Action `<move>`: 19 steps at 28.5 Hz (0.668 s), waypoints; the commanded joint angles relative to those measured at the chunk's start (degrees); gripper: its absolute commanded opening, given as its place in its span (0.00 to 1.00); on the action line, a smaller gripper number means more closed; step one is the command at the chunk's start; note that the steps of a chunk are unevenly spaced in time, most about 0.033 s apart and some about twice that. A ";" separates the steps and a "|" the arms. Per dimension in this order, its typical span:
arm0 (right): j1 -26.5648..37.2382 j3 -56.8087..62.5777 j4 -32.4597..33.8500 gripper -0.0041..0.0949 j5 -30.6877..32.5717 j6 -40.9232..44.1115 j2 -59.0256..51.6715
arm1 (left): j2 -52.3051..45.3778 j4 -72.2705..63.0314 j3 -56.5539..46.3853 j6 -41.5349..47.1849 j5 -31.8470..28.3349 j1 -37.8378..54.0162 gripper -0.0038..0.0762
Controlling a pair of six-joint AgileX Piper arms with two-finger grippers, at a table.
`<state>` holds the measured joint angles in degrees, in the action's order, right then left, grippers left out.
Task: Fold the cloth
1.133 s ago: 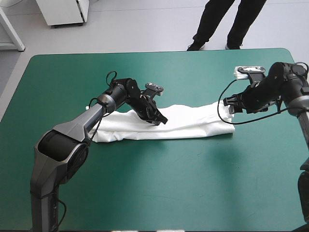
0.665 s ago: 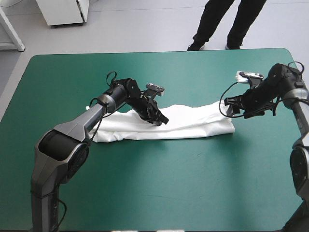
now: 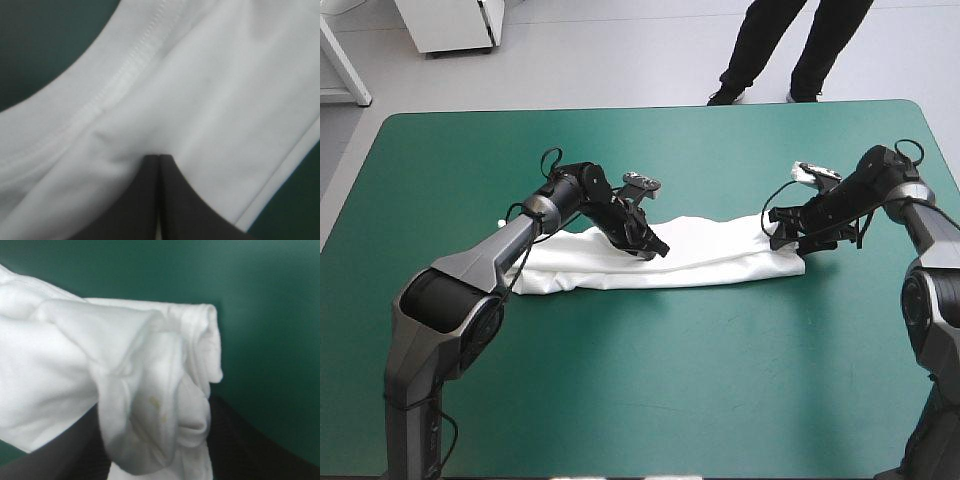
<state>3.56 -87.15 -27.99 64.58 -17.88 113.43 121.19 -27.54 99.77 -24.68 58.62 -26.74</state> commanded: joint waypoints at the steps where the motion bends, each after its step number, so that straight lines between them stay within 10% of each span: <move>1: 0.13 -1.54 -3.75 0.40 -0.01 -2.08 -2.12 | -2.99 -1.42 1.39 -0.18 -0.01 -0.53 0.02; 6: 0.03 -1.54 -3.92 0.04 0.31 -2.61 -2.12 | -2.99 -1.42 1.43 -0.30 0.21 -0.53 0.02; 19: 0.03 -1.91 -7.73 0.03 2.30 -3.33 -2.49 | -2.99 -1.42 1.43 -0.74 -0.02 -0.53 0.02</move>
<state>3.56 -87.15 -32.06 65.16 -19.93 114.21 121.19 -27.54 99.77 -25.37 58.62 -26.74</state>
